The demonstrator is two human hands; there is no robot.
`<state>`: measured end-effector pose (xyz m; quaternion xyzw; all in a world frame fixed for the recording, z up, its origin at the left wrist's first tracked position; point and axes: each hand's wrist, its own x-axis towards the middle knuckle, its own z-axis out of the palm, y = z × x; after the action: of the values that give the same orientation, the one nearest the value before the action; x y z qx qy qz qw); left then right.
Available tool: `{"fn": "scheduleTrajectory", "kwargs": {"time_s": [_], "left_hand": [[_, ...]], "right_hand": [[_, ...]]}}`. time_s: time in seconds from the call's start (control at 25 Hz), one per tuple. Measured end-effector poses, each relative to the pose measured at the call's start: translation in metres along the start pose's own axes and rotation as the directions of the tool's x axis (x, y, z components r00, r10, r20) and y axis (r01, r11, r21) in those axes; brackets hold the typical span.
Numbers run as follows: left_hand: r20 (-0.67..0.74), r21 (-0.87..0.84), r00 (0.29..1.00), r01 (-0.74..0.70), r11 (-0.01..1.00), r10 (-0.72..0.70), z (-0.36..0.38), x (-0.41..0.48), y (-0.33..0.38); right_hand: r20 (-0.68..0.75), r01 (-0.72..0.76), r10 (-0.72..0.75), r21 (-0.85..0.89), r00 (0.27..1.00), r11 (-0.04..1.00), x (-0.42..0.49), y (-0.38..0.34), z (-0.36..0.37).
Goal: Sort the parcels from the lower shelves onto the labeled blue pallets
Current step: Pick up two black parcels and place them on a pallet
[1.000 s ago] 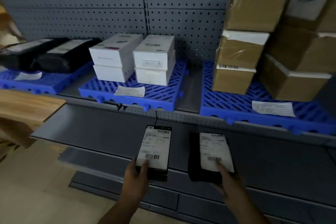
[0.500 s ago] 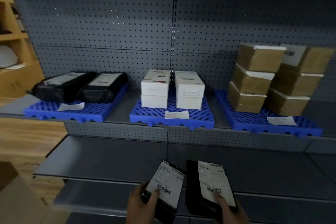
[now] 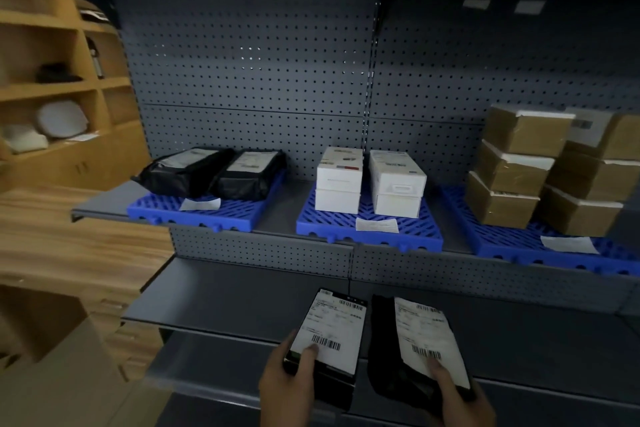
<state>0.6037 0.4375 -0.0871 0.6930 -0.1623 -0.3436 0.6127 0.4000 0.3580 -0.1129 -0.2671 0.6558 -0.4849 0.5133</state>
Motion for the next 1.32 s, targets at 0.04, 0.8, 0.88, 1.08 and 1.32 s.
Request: {"fn": "scheduleTrajectory", "kwargs": {"time_s": [0.04, 0.8, 0.88, 1.08, 1.32], "left_hand": [[-0.004, -0.017, 1.000, -0.007, 1.000, 0.007, -0.007, -0.003, 0.005], [-0.325, -0.129, 0.895, -0.361, 0.924, 0.305, -0.240, 0.080, 0.156], [-0.316, -0.148, 0.891, -0.387, 0.910, 0.327, -0.253, 0.104, 0.185], [-0.258, -0.142, 0.896, -0.404, 0.904, 0.360, -0.252, 0.177, 0.238], [-0.220, -0.105, 0.876, -0.458, 0.883, 0.428, -0.212, 0.250, 0.276]], "right_hand": [[0.041, -0.018, 0.017, 0.023, 0.999, 1.000, -0.009, -0.002, 0.002], [0.408, 0.206, -0.331, 0.321, 0.851, 0.925, -0.189, -0.089, 0.235], [0.362, 0.271, -0.396, 0.350, 0.844, 0.897, -0.192, -0.109, 0.264], [0.218, 0.408, -0.472, 0.282, 0.854, 0.868, -0.180, -0.154, 0.325], [0.121, 0.521, -0.554, 0.223, 0.824, 0.824, -0.146, -0.190, 0.373]]}}
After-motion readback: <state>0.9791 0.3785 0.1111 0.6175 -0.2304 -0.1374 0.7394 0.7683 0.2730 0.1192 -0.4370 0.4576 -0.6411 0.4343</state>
